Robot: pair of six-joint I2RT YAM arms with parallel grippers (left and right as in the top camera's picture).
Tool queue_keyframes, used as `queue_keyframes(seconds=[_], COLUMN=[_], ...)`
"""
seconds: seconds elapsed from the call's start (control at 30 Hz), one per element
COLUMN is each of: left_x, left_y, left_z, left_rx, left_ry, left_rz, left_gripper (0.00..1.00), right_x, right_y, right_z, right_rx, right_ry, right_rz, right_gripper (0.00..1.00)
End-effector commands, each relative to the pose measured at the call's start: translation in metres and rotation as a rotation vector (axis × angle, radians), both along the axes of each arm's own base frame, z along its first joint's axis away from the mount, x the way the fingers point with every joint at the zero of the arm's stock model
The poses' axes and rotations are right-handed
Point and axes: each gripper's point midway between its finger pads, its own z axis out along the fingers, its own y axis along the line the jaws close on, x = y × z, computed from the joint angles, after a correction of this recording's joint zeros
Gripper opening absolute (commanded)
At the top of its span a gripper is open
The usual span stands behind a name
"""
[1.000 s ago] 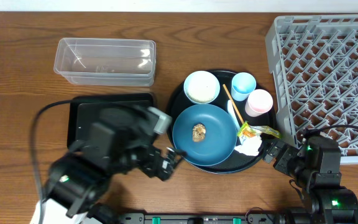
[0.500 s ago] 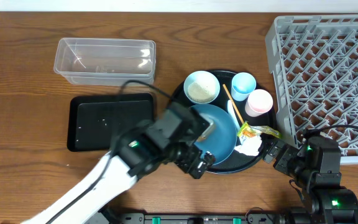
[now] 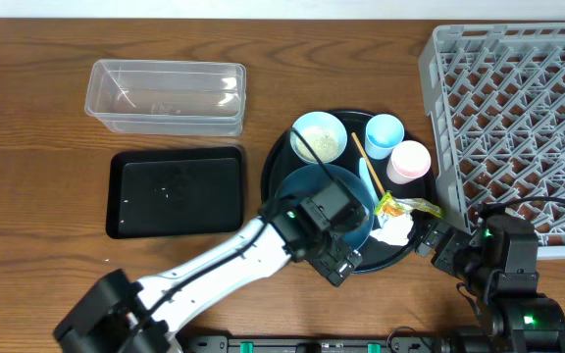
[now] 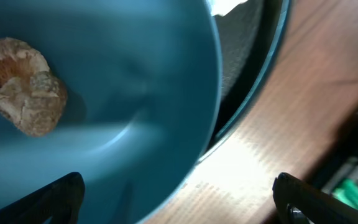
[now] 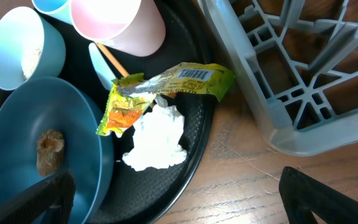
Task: Sort waste into correct bins and load items into the dishwasher rack
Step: 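Grasp the blue plate rim with the left gripper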
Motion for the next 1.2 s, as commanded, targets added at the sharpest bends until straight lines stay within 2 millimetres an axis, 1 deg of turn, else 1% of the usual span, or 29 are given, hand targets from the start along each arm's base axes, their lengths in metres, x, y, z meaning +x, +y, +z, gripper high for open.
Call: queue_keyframes(seconds=[0.0,0.2,0.37,0.6,0.67,0.8,0.9,0.97,1.17], left_x=[0.013,0.017,0.019,0.021,0.02,0.018,0.018,0.018,0.014], left_y=[-0.001,-0.015,-0.018,-0.02,-0.019,-0.016,-0.016,-0.016,-0.011], left_z=[-0.008,-0.024,-0.035,-0.036,-0.038,-0.045,-0.045,-0.046,-0.053], left_rx=[0.077,0.075,0.084,0.073,0.076,0.092,0.093,0.094,0.113], left_ry=[-0.11,-0.127,-0.121,-0.129,-0.127,-0.115,-0.115,-0.114,-0.096], left_rz=[-0.005,-0.021,-0.022,-0.021,-0.022,-0.023,-0.022,-0.023,-0.026], left_gripper=[0.98,0.98,0.98,0.98,0.9,0.87,0.86,0.82,0.82], right_x=[0.003,0.003,0.003,0.003,0.003,0.003,0.003,0.003,0.003], right_y=[-0.003,-0.003,-0.003,-0.003,-0.003,-0.003,-0.003,-0.003,-0.003], right_z=[0.007,0.007,0.007,0.007,0.007,0.007,0.007,0.007,0.007], right_rx=[-0.017,-0.017,-0.017,-0.017,-0.017,-0.017,-0.017,-0.017,-0.017], right_ry=[-0.021,-0.021,-0.021,-0.021,-0.021,-0.021,-0.021,-0.021,-0.021], right_rz=[-0.002,-0.002,-0.002,-0.002,-0.002,-0.002,-0.002,-0.002,-0.002], right_gripper=[0.99,0.99,0.99,0.99,0.99,0.99,0.99,0.99,0.99])
